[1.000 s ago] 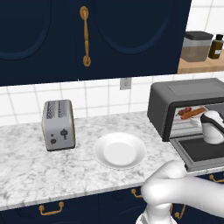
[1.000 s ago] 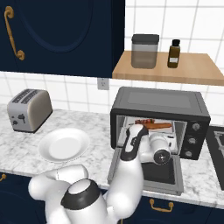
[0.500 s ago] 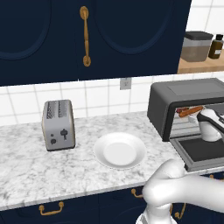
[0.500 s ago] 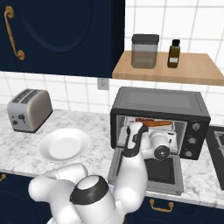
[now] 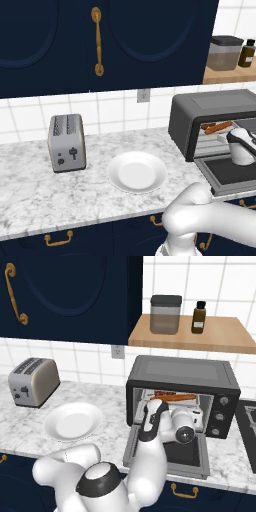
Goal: Pick up the kebab skewer and baguette bread, and place them inside the toaster oven. Close the toaster oven door and start by setting the timer.
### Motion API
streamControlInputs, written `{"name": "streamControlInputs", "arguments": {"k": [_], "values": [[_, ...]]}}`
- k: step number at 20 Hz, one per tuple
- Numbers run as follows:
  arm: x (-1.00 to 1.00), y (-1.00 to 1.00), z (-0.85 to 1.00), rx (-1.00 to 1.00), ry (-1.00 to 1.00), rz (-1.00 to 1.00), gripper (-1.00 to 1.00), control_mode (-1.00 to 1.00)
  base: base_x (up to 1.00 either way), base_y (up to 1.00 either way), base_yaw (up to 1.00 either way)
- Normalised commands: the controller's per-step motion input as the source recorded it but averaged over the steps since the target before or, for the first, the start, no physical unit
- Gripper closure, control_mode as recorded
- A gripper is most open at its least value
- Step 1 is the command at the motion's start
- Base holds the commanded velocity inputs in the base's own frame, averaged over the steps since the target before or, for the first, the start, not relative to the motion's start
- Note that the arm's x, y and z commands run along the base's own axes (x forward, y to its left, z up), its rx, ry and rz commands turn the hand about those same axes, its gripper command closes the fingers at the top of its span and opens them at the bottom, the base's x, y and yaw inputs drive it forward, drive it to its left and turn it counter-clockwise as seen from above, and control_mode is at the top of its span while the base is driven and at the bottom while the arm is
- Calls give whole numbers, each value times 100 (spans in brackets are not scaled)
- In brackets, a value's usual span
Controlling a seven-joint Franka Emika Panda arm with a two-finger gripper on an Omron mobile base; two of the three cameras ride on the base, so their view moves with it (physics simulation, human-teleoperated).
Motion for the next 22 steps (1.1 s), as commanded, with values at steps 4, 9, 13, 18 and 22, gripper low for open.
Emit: {"name": "streamControlInputs", "arguments": {"k": [4,9,13,18,22], "values": [[-74,-7,0,0,0,0,-100,-100,0,0,0],[-62,-10,0,0,2,0,-100,-100,0,0,0],[-78,-25,0,0,14,0,-100,-100,0,0,0],[-75,-44,0,0,17,2,-100,-100,0,0,0],[-86,-38,0,0,15,2,-100,-100,0,0,0]]}}
